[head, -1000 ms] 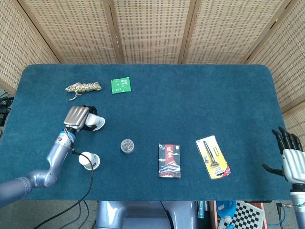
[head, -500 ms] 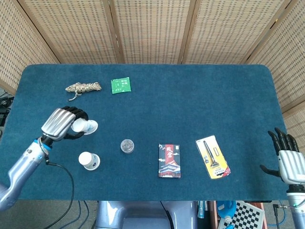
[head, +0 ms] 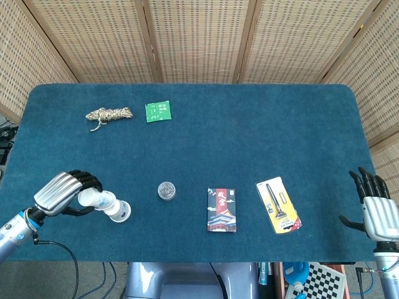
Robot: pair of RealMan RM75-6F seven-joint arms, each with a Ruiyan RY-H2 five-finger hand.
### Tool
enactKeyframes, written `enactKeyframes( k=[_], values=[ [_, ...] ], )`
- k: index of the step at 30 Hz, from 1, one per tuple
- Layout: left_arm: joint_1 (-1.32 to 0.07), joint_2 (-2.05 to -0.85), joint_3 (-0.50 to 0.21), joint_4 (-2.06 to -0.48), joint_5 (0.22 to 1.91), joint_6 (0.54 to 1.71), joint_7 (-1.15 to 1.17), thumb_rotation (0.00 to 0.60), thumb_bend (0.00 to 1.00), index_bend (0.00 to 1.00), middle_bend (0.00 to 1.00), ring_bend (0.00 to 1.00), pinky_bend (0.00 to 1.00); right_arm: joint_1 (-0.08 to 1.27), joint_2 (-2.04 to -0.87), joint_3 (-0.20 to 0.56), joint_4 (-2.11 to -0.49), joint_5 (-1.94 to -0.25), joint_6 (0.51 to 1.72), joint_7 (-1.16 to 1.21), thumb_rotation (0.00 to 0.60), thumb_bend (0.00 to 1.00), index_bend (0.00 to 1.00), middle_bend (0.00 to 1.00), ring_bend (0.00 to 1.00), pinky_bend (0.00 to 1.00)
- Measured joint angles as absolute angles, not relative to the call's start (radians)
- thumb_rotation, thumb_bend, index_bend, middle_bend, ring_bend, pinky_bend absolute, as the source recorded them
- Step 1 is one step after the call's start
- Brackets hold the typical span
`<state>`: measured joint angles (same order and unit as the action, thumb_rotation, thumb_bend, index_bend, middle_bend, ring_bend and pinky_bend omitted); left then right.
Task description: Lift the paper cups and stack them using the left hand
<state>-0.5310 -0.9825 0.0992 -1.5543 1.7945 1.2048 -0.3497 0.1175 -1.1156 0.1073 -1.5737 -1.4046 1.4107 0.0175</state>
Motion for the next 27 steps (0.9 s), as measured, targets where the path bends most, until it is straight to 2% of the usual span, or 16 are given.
enactKeyframes(
  k=[6, 19, 21, 22, 23, 24, 26, 27],
  values=[
    [-0.540, -0.988, 0.119, -1.557, 1.822, 1.192, -0.353, 0.600, 0.27, 0.43, 0.47, 0.36, 0.37, 0.116, -1.111, 0.109, -1.575, -1.403, 1.411, 0.026, 0.600, 0.00, 0.00, 0.00, 0.00, 0.00],
    [-0.561, -1.034, 0.102, -1.579, 1.798, 1.137, -0.246, 0.600, 0.27, 0.43, 0.43, 0.34, 0.36, 0.114, -1.105, 0.110, -1.574, -1.403, 1.412, 0.044, 0.600, 0.00, 0.00, 0.00, 0.00, 0.00],
    [-0.565, -1.043, 0.098, -1.586, 1.791, 1.127, -0.230, 0.600, 0.27, 0.42, 0.37, 0.29, 0.34, 0.114, -1.103, 0.111, -1.575, -1.403, 1.413, 0.045, 0.600, 0.00, 0.00, 0.00, 0.00, 0.00],
    [-0.567, -1.047, 0.097, -1.590, 1.787, 1.122, -0.220, 0.600, 0.27, 0.41, 0.32, 0.24, 0.32, 0.114, -1.103, 0.111, -1.575, -1.403, 1.413, 0.047, 0.600, 0.00, 0.00, 0.00, 0.00, 0.00],
    [-0.568, -1.049, 0.097, -1.594, 1.783, 1.115, -0.213, 0.600, 0.27, 0.34, 0.22, 0.16, 0.28, 0.113, -1.102, 0.111, -1.575, -1.403, 1.414, 0.050, 0.600, 0.00, 0.00, 0.00, 0.00, 0.00],
    [-0.570, -1.050, 0.097, -1.598, 1.778, 1.106, -0.208, 0.600, 0.27, 0.23, 0.12, 0.07, 0.24, 0.113, -1.102, 0.112, -1.576, -1.403, 1.415, 0.053, 0.600, 0.00, 0.00, 0.00, 0.00, 0.00],
    [-0.576, -1.046, 0.098, -1.617, 1.762, 1.077, -0.204, 0.600, 0.27, 0.05, 0.01, 0.01, 0.16, 0.111, -1.099, 0.114, -1.577, -1.404, 1.421, 0.062, 0.600, 0.00, 0.00, 0.00, 0.00, 0.00],
    [-0.581, -1.043, 0.098, -1.630, 1.754, 1.061, -0.203, 0.600, 0.27, 0.00, 0.00, 0.00, 0.11, 0.109, -1.098, 0.115, -1.577, -1.405, 1.425, 0.066, 0.600, 0.00, 0.00, 0.00, 0.00, 0.00]
  ],
)
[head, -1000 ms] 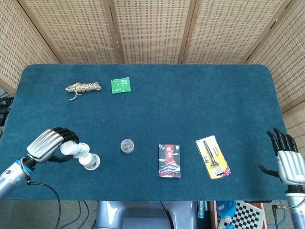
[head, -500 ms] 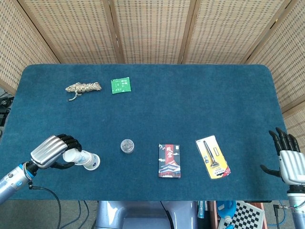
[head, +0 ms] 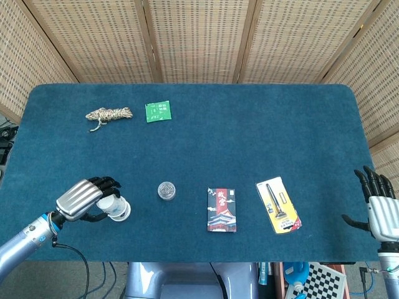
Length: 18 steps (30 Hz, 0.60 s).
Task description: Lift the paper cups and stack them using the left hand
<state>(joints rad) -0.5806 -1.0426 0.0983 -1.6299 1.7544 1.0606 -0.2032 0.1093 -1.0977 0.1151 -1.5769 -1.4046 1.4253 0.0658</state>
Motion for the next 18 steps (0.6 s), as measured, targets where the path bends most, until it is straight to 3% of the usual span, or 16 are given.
enactKeyframes(
  k=[9, 18],
  values=[
    [-0.581, -0.990, 0.098, -1.738, 1.731, 1.057, -0.160, 0.600, 0.27, 0.00, 0.00, 0.00, 0.00, 0.103, -1.091, 0.112, -1.583, -1.418, 1.436, 0.075, 0.600, 0.00, 0.00, 0.00, 0.00, 0.00],
    [-0.420, -0.965, 0.048, -1.818, 1.556, 1.325, -0.001, 0.600, 0.21, 0.00, 0.00, 0.00, 0.00, 0.100, -1.086, 0.106, -1.592, -1.437, 1.446, 0.073, 0.600, 0.00, 0.00, 0.00, 0.00, 0.00]
  ],
)
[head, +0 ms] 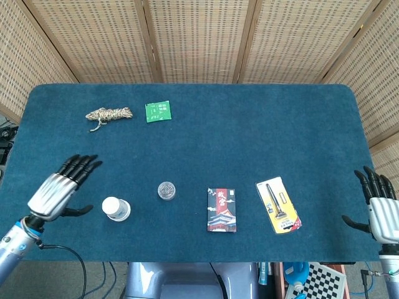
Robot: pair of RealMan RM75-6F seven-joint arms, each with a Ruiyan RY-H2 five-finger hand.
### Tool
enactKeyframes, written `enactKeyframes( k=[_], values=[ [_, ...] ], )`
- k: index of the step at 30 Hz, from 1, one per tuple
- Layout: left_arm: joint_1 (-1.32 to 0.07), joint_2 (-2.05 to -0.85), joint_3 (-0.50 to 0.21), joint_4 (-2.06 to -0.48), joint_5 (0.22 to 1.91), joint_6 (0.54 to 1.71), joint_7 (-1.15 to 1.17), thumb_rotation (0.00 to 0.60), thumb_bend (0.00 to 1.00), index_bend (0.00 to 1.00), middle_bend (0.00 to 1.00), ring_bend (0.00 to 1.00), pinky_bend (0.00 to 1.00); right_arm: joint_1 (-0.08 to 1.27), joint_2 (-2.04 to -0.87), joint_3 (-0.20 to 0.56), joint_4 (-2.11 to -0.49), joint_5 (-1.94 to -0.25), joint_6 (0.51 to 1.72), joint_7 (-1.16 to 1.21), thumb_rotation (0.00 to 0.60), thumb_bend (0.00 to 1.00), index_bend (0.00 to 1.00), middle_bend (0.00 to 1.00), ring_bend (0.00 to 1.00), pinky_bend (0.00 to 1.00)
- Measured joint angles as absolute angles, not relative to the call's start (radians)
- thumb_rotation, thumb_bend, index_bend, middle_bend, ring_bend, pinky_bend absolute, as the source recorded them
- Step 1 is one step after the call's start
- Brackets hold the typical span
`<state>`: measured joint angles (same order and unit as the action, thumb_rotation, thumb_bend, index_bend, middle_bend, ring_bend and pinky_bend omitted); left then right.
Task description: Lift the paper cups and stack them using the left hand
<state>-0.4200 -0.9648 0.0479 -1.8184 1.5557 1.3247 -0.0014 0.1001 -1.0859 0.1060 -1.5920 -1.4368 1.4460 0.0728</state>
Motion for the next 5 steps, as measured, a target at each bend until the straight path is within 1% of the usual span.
enactKeyframes(
  k=[4, 5],
  values=[
    [-0.282, -1.023, 0.018, -1.834, 1.418, 1.508, 0.152, 0.600, 0.21, 0.00, 0.00, 0.00, 0.00, 0.098, -1.082, 0.104, -1.597, -1.447, 1.452, 0.078, 0.600, 0.00, 0.00, 0.00, 0.00, 0.00],
    [-0.252, -1.035, 0.015, -1.833, 1.396, 1.537, 0.166, 0.600, 0.21, 0.00, 0.00, 0.00, 0.00, 0.097, -1.081, 0.103, -1.598, -1.450, 1.454, 0.079, 0.600, 0.00, 0.00, 0.00, 0.00, 0.00]
  ],
)
